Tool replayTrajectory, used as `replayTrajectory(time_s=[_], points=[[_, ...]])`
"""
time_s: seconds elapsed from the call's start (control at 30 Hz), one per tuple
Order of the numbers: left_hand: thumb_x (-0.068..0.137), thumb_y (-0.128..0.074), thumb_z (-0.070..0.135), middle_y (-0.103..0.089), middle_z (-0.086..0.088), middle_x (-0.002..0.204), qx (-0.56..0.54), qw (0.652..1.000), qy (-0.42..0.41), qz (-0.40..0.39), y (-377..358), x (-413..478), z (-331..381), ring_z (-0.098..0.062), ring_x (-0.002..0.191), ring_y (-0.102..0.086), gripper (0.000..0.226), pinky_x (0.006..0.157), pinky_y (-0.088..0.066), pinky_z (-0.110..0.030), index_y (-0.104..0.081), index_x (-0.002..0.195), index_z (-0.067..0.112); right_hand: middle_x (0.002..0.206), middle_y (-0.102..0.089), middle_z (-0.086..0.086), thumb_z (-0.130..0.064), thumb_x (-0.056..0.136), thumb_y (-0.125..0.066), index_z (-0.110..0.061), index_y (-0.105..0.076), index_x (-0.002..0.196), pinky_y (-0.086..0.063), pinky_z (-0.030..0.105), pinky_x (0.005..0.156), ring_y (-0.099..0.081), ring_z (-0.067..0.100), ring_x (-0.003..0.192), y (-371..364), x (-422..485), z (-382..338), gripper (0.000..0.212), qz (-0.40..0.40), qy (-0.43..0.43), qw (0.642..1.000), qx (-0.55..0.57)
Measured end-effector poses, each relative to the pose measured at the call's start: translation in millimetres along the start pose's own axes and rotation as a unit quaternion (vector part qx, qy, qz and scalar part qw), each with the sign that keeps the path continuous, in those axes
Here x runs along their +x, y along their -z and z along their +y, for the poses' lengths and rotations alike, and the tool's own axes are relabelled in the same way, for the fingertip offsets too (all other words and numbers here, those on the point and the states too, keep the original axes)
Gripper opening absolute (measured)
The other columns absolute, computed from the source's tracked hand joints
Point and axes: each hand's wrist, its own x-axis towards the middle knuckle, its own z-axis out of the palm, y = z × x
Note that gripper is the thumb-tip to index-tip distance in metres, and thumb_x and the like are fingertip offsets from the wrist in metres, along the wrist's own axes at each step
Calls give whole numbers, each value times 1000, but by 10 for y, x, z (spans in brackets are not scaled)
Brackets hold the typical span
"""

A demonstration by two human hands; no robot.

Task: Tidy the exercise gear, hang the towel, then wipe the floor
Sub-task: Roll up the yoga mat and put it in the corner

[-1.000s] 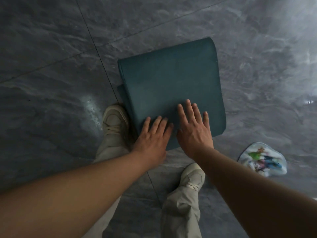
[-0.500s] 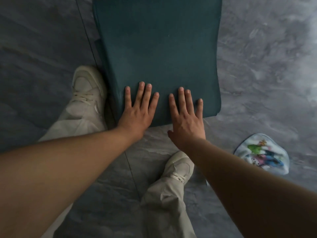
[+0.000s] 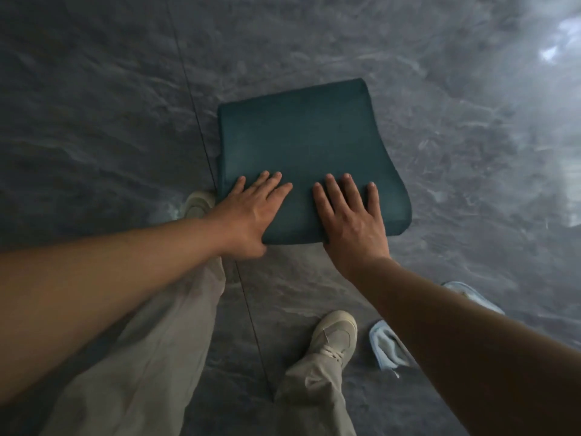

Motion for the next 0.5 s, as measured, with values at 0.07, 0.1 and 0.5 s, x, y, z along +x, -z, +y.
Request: replayTrajectory(time_s=[0.07,0.1,0.5], points=[[71,-74,47,10,-9,165,51,998,10,33,143,-91,-2,-27,152,6,122,122,-4,-53,9,155,17,160,-24,13,-29,82,-67,-13,-19,156,-15,63,115,-19,40,147,197,65,-31,89,0,-8,1000,3],[72,-73,49,9,-9,165,75,996,17,51,198,-150,18,-29,152,4,122,121,-6,-53,10,155,16,159,-27,13,-28,83,-67,-13,-21,155,-17,63,115,-22,40,146,296,92,-43,87,3,-11,1000,6],[83,-71,33,-16,-5,165,86,992,-17,93,1483,-1119,155,-26,150,-20,96,120,-17,-47,-11,157,18,152,-41,5,-22,86,-55,-18,-35,146,-24,58,111,-34,34,139,2084,-440,-266,63,-35,-114,992,51]])
